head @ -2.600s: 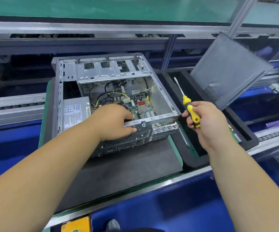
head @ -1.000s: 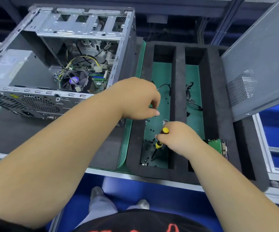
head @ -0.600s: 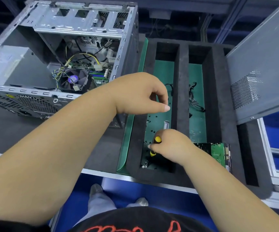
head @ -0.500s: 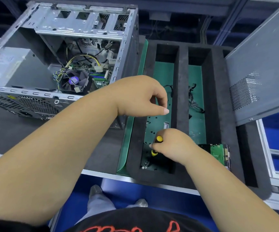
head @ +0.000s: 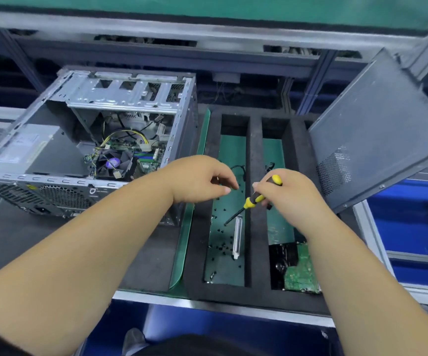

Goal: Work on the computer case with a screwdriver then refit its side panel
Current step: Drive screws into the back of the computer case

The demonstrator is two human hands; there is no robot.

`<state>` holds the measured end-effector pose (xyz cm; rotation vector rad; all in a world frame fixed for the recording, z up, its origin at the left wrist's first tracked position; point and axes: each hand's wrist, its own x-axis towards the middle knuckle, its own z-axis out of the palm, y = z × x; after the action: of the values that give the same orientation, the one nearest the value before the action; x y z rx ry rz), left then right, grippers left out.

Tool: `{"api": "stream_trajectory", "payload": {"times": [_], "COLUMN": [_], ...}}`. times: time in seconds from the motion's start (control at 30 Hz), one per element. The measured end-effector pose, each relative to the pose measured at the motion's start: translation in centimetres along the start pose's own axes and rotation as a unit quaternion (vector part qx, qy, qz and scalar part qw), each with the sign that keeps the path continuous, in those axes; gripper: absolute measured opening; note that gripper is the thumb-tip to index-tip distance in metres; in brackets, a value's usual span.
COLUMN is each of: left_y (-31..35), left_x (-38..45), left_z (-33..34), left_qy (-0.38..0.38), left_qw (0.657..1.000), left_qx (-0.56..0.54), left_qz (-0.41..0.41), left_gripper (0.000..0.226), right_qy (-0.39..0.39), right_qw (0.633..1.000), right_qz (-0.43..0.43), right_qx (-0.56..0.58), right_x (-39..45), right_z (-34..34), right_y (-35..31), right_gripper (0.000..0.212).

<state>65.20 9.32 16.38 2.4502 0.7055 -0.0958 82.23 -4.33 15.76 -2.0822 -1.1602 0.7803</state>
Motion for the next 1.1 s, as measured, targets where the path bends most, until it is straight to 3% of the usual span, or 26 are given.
{"api": "stream_trajectory", "payload": {"times": [0.1, 0.2, 0.33, 0.57, 0.8, 0.97, 1.1], "left_y": [0.2, 0.8, 2.1, 3.2, 3.0, 1.6, -0.3], "left_x": [0.0, -0.4, -1.4, -3.6, -5.3, -7.3, -9.5], "left_z": [0.1, 0.0, -0.3, 0.3, 0.1, 0.0, -0.7], "left_qy": [0.023, 0.069, 0.096, 0.078, 0.1, 0.15, 0.171], "left_qw": [0.999, 0.986, 0.933, 0.805, 0.773, 0.741, 0.735], "left_qx": [-0.013, -0.141, -0.334, -0.582, -0.623, -0.651, -0.655], "left_qz": [-0.025, -0.058, -0.091, -0.089, -0.069, -0.063, -0.04], "left_gripper": [0.025, 0.027, 0.026, 0.024, 0.012, 0.017, 0.024], "right_qy": [0.053, 0.101, 0.134, 0.143, 0.14, 0.137, 0.132], "right_qw": [0.994, 0.976, 0.943, 0.935, 0.934, 0.92, 0.914], "right_qz": [0.002, -0.014, -0.016, -0.02, -0.024, -0.043, -0.047], "right_qx": [0.095, 0.191, 0.304, 0.325, 0.328, 0.365, 0.381], "right_x": [-0.5, -1.2, -2.1, -3.5, -4.8, -5.7, -6.4], "right_z": [-1.7, -3.1, -4.6, -5.3, -4.4, -3.0, -1.6], "right_y": [-0.5, -1.3, -2.6, -3.8, -5.2, -6.8, -8.7], "right_gripper": [0.021, 0.021, 0.017, 0.016, 0.02, 0.019, 0.021]}}
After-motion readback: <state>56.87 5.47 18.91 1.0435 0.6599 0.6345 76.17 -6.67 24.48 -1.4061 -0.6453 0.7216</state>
